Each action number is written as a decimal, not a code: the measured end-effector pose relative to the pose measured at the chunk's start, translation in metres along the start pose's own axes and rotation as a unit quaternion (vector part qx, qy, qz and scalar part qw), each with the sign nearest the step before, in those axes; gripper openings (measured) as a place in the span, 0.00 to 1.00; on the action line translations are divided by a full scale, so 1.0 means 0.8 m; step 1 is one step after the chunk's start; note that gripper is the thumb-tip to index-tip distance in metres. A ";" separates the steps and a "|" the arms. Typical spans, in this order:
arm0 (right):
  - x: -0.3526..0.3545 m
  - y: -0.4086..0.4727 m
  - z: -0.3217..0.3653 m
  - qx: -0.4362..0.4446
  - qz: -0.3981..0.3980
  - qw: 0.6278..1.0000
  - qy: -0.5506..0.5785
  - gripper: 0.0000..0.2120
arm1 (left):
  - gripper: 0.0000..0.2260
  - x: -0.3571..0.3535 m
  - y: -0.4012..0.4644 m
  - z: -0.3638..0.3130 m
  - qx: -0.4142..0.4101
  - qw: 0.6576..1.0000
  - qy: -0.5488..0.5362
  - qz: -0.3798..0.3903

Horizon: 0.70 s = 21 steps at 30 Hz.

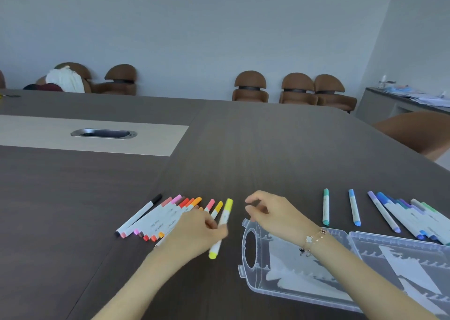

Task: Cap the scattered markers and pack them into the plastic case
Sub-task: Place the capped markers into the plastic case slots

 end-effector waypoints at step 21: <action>-0.002 -0.014 -0.033 -0.043 0.004 0.991 0.127 0.11 | 0.11 -0.058 -0.021 -0.046 -0.099 0.988 0.019 0.116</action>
Point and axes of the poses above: each hand's wrist, its own y-axis towards the middle knuckle, its own x-axis out of the back of the hand, z = x × y, the point moved 1 cm from there along y, towards the middle knuckle, and after that the axes turned 6 degrees about z, right-handed, at the moved point
